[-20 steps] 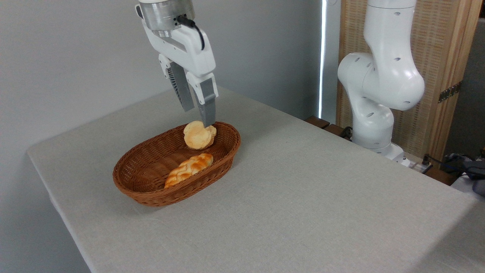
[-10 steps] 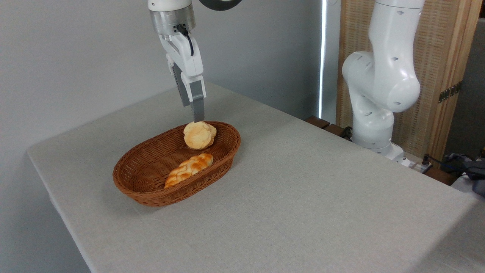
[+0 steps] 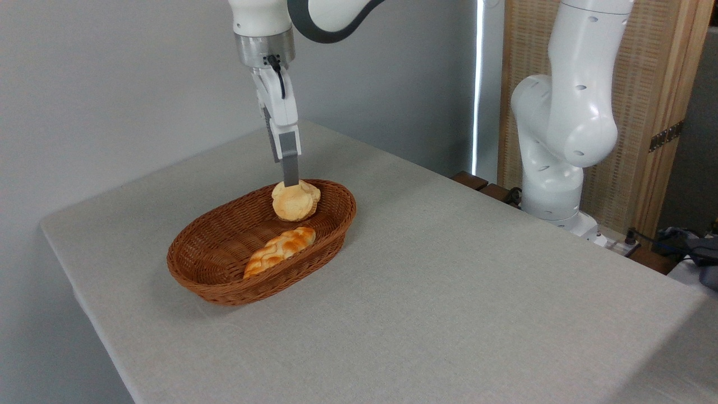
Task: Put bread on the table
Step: 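Lower the open gripper down onto the round bun, then close the gripper fingers around the round bun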
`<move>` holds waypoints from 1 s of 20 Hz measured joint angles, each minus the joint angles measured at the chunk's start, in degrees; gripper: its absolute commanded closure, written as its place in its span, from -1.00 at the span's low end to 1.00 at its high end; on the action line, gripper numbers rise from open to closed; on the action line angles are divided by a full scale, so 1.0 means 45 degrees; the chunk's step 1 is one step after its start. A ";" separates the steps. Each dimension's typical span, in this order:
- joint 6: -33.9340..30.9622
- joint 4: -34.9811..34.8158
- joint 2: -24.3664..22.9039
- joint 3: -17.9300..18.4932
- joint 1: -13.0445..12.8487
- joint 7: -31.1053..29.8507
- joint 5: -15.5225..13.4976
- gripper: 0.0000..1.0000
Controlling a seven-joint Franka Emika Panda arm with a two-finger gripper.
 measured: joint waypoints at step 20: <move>0.1632 -0.1759 -0.0086 0.0003 -0.0287 0.0456 0.0000 -1.00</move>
